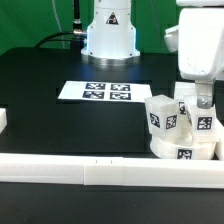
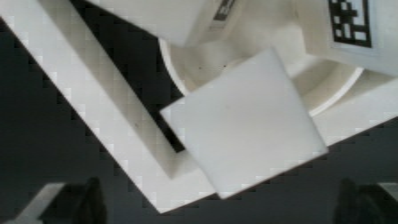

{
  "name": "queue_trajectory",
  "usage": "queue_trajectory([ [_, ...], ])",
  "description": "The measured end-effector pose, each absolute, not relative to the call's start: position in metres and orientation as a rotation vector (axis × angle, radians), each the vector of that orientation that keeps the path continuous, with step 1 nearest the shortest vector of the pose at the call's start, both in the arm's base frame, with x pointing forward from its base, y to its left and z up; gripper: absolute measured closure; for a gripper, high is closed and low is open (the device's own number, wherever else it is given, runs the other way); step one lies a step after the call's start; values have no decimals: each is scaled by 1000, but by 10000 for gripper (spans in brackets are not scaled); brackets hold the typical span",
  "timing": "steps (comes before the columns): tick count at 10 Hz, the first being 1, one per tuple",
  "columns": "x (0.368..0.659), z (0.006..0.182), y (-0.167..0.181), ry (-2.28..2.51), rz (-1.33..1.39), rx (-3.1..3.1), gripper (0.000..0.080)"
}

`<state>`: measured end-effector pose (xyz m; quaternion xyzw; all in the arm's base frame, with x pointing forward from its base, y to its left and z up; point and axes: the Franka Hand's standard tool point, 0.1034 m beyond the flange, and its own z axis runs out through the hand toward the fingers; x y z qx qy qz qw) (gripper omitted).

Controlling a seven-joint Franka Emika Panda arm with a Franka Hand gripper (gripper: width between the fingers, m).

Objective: Assemble stool

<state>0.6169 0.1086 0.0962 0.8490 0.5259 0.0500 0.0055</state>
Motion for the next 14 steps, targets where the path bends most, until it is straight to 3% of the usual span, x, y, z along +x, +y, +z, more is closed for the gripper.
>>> queue_trajectory([
  [11, 608, 82, 105, 2129, 49, 2189, 150],
  [12, 608, 81, 106, 2122, 48, 2198, 265],
  [13, 608, 81, 105, 2121, 47, 2199, 441],
  [14, 608, 81, 105, 2110, 49, 2209, 441],
])
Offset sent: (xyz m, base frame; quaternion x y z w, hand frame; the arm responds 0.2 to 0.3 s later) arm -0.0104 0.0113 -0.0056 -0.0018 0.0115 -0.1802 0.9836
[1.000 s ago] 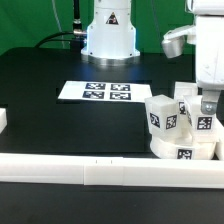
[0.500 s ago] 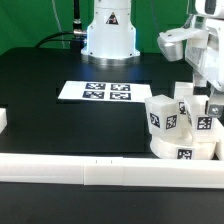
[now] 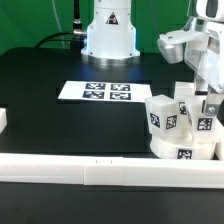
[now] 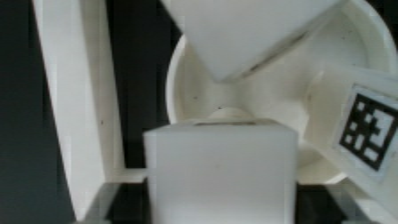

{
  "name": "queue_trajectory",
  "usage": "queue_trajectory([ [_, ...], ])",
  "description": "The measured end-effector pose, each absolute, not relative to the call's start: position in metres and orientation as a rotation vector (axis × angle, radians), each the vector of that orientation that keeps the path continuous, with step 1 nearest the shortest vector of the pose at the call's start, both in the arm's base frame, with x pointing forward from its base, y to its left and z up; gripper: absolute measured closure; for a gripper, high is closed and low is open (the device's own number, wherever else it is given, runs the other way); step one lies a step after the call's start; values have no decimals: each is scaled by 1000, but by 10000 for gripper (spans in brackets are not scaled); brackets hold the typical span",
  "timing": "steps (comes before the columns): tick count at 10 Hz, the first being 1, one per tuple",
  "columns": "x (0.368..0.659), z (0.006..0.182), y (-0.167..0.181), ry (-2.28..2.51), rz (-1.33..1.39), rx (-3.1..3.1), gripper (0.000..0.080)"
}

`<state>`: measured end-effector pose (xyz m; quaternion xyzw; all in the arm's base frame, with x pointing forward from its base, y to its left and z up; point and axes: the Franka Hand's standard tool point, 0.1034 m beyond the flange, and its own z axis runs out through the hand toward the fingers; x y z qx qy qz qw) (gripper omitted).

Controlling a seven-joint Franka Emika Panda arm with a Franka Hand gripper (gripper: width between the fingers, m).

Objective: Assemble stool

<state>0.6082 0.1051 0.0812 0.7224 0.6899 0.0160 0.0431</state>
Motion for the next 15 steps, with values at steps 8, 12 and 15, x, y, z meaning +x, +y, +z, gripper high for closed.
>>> queue_trajectory([
  [8, 607, 80, 107, 1353, 90, 2754, 462],
  [12, 603, 79, 115, 412, 102, 3091, 462],
  [15, 604, 79, 118, 81, 128, 3138, 462],
])
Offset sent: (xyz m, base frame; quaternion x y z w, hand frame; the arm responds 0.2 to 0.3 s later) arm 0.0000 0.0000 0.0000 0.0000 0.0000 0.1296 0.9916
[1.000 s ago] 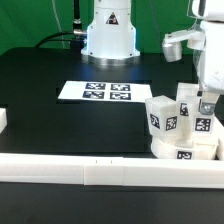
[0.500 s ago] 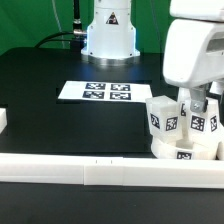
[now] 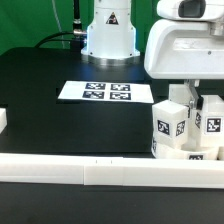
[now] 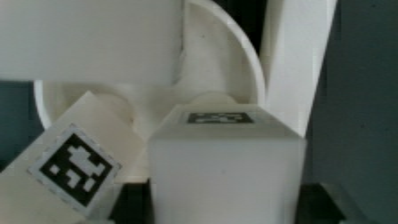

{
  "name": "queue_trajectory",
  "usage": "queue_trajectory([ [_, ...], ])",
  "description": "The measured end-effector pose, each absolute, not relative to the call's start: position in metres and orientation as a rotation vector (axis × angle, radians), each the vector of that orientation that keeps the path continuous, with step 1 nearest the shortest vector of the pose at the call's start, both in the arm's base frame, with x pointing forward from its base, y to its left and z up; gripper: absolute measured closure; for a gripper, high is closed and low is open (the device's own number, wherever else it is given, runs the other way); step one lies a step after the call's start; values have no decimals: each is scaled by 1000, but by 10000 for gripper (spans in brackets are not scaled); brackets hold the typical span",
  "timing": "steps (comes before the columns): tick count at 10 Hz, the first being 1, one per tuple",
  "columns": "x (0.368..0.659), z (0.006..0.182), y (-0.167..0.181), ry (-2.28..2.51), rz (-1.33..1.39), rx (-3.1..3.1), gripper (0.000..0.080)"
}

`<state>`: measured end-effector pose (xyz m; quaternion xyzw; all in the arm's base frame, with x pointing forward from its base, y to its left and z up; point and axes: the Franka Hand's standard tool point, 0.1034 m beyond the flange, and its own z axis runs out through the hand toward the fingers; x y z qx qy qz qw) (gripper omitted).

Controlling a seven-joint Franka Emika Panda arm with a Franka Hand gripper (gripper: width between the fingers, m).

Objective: Assemble stool

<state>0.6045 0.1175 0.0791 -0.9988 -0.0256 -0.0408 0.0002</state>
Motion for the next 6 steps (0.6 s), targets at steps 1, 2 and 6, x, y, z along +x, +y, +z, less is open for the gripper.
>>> queue_trajectory([
  [1, 605, 79, 118, 36, -127, -3131, 462],
  [2, 605, 79, 118, 117, -126, -3124, 462],
  [6, 605, 79, 119, 616, -120, -3031, 462],
])
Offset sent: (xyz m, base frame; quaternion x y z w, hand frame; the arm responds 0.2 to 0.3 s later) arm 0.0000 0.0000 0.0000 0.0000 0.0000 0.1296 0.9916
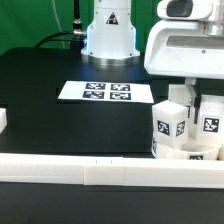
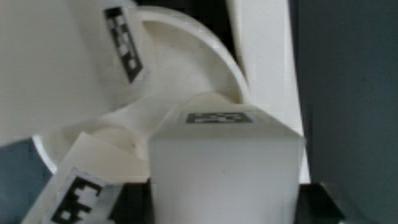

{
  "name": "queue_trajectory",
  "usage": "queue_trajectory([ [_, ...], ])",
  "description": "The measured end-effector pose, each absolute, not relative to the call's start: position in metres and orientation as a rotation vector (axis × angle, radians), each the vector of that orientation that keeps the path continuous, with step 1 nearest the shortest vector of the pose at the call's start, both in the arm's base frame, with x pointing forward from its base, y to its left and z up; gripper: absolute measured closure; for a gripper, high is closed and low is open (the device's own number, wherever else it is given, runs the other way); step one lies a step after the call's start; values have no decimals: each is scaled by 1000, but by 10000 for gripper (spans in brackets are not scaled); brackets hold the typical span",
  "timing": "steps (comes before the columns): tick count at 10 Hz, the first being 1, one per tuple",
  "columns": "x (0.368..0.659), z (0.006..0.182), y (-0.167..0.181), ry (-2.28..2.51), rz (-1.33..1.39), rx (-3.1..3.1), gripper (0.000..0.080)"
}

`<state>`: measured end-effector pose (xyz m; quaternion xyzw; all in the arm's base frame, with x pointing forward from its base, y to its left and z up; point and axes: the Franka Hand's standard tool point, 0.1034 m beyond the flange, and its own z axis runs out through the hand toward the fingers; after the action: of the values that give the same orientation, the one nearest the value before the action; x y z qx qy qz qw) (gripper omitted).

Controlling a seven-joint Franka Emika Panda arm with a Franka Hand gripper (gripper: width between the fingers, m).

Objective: Assemble stool

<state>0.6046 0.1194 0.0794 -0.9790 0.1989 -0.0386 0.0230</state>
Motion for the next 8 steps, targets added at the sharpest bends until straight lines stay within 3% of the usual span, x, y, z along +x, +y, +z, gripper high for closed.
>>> queue_trajectory([
  [6, 605, 79, 123, 1568, -63, -2530, 462],
  [8, 606, 79, 123, 1653, -55, -2470, 462],
])
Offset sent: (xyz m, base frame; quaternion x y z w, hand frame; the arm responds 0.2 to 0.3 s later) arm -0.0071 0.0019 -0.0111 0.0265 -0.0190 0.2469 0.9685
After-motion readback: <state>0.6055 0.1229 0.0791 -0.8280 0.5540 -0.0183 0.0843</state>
